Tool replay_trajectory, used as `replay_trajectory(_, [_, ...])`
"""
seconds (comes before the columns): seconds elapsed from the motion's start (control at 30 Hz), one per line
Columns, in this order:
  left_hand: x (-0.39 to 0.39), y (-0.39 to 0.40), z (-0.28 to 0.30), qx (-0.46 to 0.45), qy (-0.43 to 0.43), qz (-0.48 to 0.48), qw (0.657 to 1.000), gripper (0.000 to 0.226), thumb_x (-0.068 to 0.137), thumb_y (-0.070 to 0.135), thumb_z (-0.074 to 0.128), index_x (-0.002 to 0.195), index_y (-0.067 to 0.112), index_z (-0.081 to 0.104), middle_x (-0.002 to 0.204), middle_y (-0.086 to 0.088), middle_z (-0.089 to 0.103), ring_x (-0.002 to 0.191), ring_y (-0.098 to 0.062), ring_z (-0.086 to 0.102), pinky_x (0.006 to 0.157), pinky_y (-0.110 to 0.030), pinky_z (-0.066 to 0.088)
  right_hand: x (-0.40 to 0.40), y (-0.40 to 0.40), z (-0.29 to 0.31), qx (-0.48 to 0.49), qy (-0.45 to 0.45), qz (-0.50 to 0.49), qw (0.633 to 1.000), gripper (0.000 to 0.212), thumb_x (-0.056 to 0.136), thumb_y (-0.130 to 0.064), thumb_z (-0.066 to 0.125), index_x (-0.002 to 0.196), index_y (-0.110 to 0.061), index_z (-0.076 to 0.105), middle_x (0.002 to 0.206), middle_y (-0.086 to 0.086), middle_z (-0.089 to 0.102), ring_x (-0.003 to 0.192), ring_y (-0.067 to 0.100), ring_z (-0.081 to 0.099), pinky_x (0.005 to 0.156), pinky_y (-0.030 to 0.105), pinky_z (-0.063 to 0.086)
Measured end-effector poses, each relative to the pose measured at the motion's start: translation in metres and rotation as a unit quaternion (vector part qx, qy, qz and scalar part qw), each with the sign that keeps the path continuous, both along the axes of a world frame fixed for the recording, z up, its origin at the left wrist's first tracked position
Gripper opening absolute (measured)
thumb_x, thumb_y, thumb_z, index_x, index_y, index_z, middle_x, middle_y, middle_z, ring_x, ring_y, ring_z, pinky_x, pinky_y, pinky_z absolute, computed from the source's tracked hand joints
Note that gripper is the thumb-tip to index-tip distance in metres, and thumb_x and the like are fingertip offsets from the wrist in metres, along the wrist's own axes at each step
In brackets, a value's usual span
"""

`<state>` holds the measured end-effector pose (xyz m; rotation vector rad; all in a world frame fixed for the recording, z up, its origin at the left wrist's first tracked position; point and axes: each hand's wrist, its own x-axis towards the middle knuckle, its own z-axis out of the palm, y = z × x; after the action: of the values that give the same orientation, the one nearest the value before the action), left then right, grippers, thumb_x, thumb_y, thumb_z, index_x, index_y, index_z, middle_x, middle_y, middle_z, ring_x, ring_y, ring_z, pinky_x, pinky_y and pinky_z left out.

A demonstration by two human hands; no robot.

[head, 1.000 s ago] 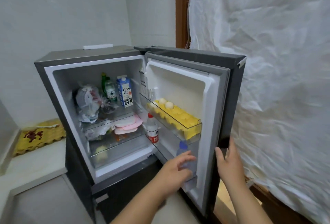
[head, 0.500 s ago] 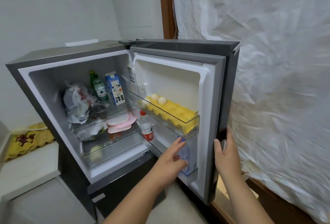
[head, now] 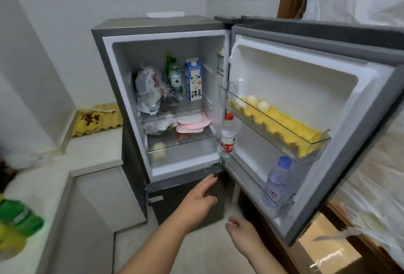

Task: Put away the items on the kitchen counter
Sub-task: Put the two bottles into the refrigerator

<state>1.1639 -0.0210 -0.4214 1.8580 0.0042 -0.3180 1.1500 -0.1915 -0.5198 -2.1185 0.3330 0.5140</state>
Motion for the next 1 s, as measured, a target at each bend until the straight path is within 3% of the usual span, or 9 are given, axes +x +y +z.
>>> replay_trajectory(0.17, [-0.027, 0.117, -0.016, 0.024, 0.004, 0.127, 0.992, 0.060, 0.095, 0.006, 0.054, 0.144, 0.040, 0.047, 0.158, 0.021, 0.032, 0.141, -0.005, 0.034, 0.114, -0.023, 0.029, 0.021, 0.122, 0.033, -0.019, -0.021, 0.141, 0.990, 0.039, 0.097, -0.031, 0.057, 0.134, -0.021, 0.061, 0.134, -0.004, 0.063, 0.122, 0.014, 0.058, 0.094, 0.020, 0.040])
replay_trajectory(0.3, [-0.067, 0.234, -0.023, 0.049, 0.017, 0.280, 0.959, 0.056, 0.095, -0.005, 0.046, 0.145, 0.021, 0.050, 0.158, 0.003, 0.039, 0.145, -0.013, 0.035, 0.102, -0.010, 0.025, 0.017, 0.251, 0.050, -0.007, -0.031, 0.280, 0.959, 0.037, 0.097, -0.028, 0.056, 0.133, -0.020, 0.061, 0.127, 0.001, 0.066, 0.107, 0.015, 0.061, 0.088, 0.024, 0.047])
replay_trajectory(0.37, [-0.094, 0.293, -0.024, 0.091, 0.017, 0.358, 0.929, 0.054, 0.093, -0.004, 0.049, 0.144, 0.014, 0.052, 0.154, -0.003, 0.044, 0.144, -0.015, 0.038, 0.101, -0.008, 0.022, 0.009, 0.315, 0.051, -0.002, -0.036, 0.338, 0.941, 0.040, 0.097, -0.029, 0.055, 0.136, -0.021, 0.059, 0.131, 0.000, 0.065, 0.115, 0.017, 0.061, 0.093, 0.025, 0.046])
replay_trajectory(0.47, [-0.136, 0.380, -0.023, 0.176, -0.014, 0.455, 0.873, 0.048, 0.085, 0.005, 0.059, 0.133, 0.005, 0.060, 0.145, -0.011, 0.053, 0.140, -0.025, 0.044, 0.111, -0.017, 0.024, -0.008, 0.413, 0.058, 0.002, -0.043, 0.410, 0.911, 0.053, 0.094, -0.032, 0.055, 0.146, -0.021, 0.050, 0.140, 0.001, 0.060, 0.126, 0.021, 0.057, 0.108, 0.033, 0.044])
replay_trajectory(0.6, [-0.165, 0.458, -0.026, 0.220, -0.033, 0.522, 0.824, 0.051, 0.081, 0.005, 0.068, 0.132, 0.005, 0.059, 0.141, -0.015, 0.053, 0.139, -0.033, 0.042, 0.119, -0.038, 0.029, -0.025, 0.507, 0.072, 0.037, -0.084, 0.442, 0.893, 0.062, 0.091, -0.029, 0.060, 0.148, -0.014, 0.044, 0.145, 0.009, 0.054, 0.130, 0.026, 0.055, 0.104, 0.035, 0.047])
replay_trajectory(0.7, [-0.164, 0.490, -0.033, 0.182, -0.010, 0.545, 0.818, 0.068, 0.083, 0.011, 0.073, 0.145, 0.008, 0.046, 0.150, -0.012, 0.045, 0.141, -0.027, 0.039, 0.118, -0.036, 0.029, -0.021, 0.558, 0.074, 0.038, -0.125, 0.431, 0.893, 0.054, 0.086, -0.023, 0.065, 0.138, -0.017, 0.050, 0.137, 0.013, 0.056, 0.127, 0.031, 0.055, 0.099, 0.033, 0.046])
replay_trajectory(0.83, [-0.148, 0.517, -0.056, 0.151, 0.034, 0.523, 0.838, 0.076, 0.085, 0.018, 0.075, 0.150, 0.010, 0.039, 0.154, -0.010, 0.041, 0.143, -0.025, 0.038, 0.115, -0.033, 0.030, 0.001, 0.602, 0.070, 0.012, -0.127, 0.420, 0.899, 0.070, 0.090, -0.026, 0.064, 0.153, -0.019, 0.034, 0.150, 0.016, 0.042, 0.137, 0.032, 0.045, 0.109, 0.033, 0.037])
replay_trajectory(0.9, [-0.136, 0.529, -0.066, 0.150, 0.034, 0.510, 0.846, 0.063, 0.085, 0.016, 0.075, 0.142, 0.011, 0.049, 0.141, -0.007, 0.051, 0.132, -0.023, 0.048, 0.102, -0.026, 0.037, 0.012, 0.618, 0.066, -0.007, -0.118, 0.415, 0.902, 0.070, 0.090, -0.028, 0.063, 0.154, -0.021, 0.033, 0.152, 0.015, 0.040, 0.138, 0.033, 0.045, 0.112, 0.035, 0.038])
replay_trajectory(1.0, [-0.119, 0.538, -0.076, 0.132, 0.022, 0.490, 0.861, 0.027, 0.086, 0.009, 0.073, 0.106, 0.022, 0.061, 0.101, 0.001, 0.062, 0.101, -0.022, 0.058, 0.069, -0.018, 0.040, 0.017, 0.631, 0.056, -0.007, -0.100, 0.401, 0.910, 0.061, 0.089, -0.031, 0.064, 0.146, -0.024, 0.043, 0.143, 0.014, 0.047, 0.132, 0.033, 0.050, 0.109, 0.035, 0.042])
